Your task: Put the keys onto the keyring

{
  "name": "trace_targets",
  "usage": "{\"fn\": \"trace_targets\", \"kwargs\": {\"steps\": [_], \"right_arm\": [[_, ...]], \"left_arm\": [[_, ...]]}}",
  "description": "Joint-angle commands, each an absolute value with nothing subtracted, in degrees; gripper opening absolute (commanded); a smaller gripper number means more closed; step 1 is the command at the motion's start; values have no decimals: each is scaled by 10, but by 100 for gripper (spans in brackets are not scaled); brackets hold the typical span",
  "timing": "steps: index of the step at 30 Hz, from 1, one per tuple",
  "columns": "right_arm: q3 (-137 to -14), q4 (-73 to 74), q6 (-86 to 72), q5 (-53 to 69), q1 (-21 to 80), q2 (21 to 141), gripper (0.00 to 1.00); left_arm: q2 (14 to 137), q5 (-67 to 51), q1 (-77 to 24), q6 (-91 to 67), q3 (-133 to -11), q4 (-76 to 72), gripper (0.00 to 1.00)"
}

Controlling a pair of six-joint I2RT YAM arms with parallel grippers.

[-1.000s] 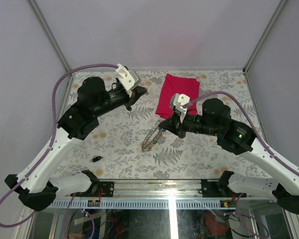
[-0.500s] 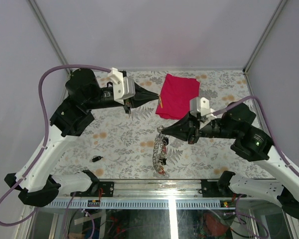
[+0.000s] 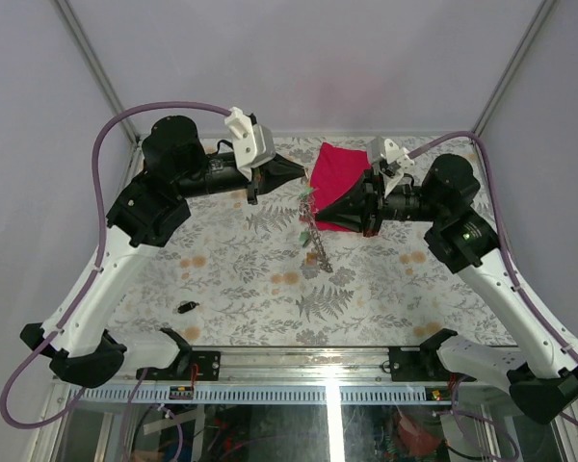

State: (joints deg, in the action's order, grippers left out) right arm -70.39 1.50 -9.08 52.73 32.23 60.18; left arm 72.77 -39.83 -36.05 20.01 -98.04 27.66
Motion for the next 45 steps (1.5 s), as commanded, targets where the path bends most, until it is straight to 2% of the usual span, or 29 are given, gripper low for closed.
{"fn": "trace_targets", "kwargs": {"steps": [1,4,9,14,22,45], "right_arm": [[-728,-122,-139,690,311,606,0],[-722,-174,-179,724,307,612,0],[-685,-293,-267,684,300,604,0],[-650,-412,-355,644,300,603,0],[-654,-343,-314,579,299,582,0],[-697,-312,-306,582,299,587,0]], "left_arm": [[713,-425,-352,224,-975,263,0],[699,-448,-351,257,-955,257,0],[671,-489,-352,273,-930,238,0],[670,-470,-352,216,-931,207,0],[682,-473,-352,165,-936,183,0],[666,-578,-352,246,-895,177,0]]}}
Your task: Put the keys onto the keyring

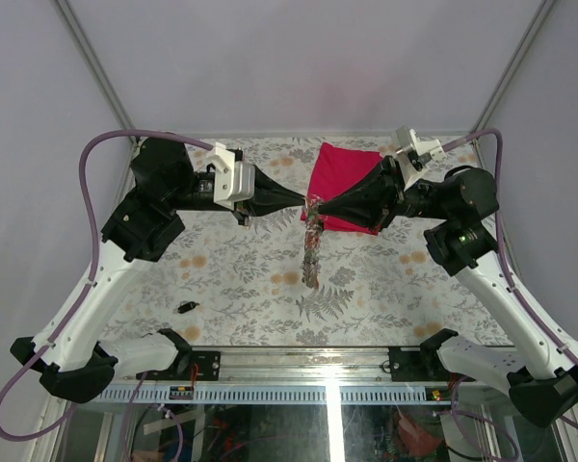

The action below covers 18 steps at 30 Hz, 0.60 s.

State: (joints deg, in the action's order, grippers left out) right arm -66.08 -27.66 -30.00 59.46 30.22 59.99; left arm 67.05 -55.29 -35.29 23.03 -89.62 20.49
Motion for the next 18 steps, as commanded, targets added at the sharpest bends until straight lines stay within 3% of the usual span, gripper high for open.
{"fn": "trace_targets", "kwargs": {"steps": [1,18], "right_arm": [[-697,-314,-309,583,299,588,0],[-705,-327,-331,588,300,606,0]], "left_arm": [[666,-578,-352,245,-895,177,0],[673,-596,-353,242,-904,177,0]]}}
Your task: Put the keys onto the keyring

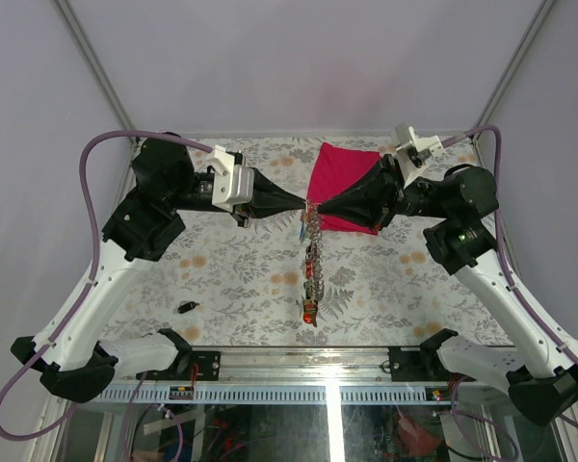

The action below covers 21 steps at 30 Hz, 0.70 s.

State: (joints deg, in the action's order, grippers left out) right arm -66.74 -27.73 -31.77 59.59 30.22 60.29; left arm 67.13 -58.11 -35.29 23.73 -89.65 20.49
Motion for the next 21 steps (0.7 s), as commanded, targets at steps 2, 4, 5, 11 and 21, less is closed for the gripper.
{"fn": "trace_targets", "kwargs": {"steps": [2,4,5,11,21], "right_arm": [[-706,-326,-334,588,299,608,0],[-708,-325,-335,589,299,611,0],[-709,-323,-336,590,299,612,0],[-713,-314,-338,598,299,618,0],[-715,-298,-335,603,300,624,0]], "left_arm": [[674,-599,-353,241,-905,177,0],[675,-603,-353,240,-906,177,0],[676,-604,-353,240,-906,177,0],[678,-608,-355,240,-910,177,0],[681,-609,-358,238,-915,176,0]]}}
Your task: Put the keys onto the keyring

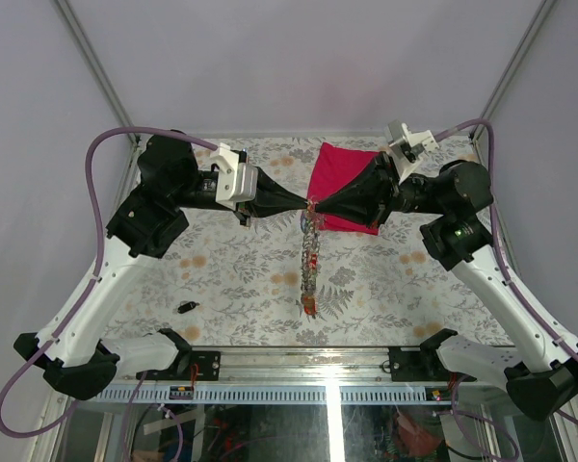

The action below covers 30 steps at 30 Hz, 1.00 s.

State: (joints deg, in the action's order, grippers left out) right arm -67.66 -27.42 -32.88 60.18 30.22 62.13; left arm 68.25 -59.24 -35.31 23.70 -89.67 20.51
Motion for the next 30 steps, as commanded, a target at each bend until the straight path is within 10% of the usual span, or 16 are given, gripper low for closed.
{"fn": "trace_targets", "kwargs": {"steps": [1,30], "right_arm": [[-716,-293,-332,603,300,625,0],[-721,-268,-347,533,300,621,0]], "left_arm": [[682,-609,-359,238,-916,177,0],[679,-630,-360,252,-912,190,0]]}}
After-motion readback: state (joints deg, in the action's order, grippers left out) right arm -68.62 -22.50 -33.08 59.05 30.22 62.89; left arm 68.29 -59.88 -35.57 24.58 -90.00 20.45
